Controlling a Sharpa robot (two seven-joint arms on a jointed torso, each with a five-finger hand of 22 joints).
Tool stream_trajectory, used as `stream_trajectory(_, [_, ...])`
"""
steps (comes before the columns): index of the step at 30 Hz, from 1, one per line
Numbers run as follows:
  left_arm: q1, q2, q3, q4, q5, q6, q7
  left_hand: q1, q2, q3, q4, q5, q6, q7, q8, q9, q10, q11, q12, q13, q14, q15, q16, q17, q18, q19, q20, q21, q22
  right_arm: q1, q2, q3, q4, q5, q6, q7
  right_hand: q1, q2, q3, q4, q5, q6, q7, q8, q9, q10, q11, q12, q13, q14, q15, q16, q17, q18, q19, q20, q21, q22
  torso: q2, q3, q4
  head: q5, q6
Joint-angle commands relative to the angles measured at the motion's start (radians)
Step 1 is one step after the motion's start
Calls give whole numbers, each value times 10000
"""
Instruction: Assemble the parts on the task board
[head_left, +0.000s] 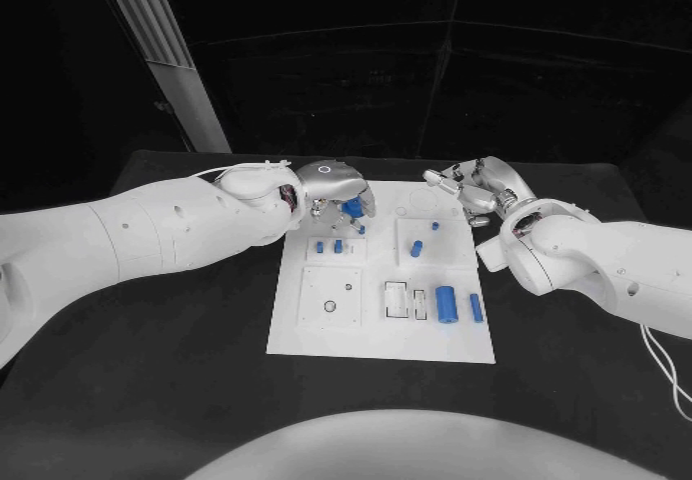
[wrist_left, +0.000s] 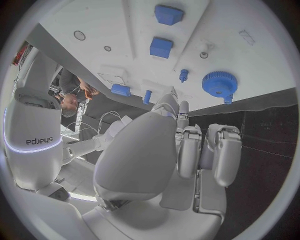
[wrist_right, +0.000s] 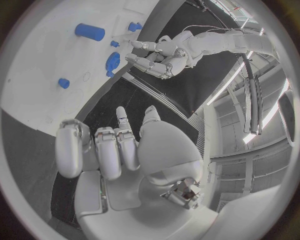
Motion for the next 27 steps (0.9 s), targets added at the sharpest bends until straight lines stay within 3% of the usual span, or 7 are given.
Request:
stream_trajectory(1, [0,82,5,-82,-266,471,-197,108,4,90,0,-58,83,-3,-68,-25,62,-55,-61,-3,1038,-63,25,2635,-67,1033,-71,38,2634,15,18,5,32,95,21,4,95,-10,-67,-2,15,38,-13,12,-9,1043,-42,16,2610,1038,-88,24,2634,172,35,-30,43,1602,-1,0,1,10,-12])
stream_trajectory(27, [-52,621,6,-657,-691,1258,-769,415,-20,277,-14,-59,70,-103,-352,-217,-104,-152,-434,-6,1038,-159,25,2635,-67,1033,-178,38,2634,16,55,5,88,250,88,-82,103,-4,-70,5,7,34,-12,7,-14,1043,-43,16,2610,1038,-88,24,2634,171,41,-32,48,1607,-3,2,9,-8,-87])
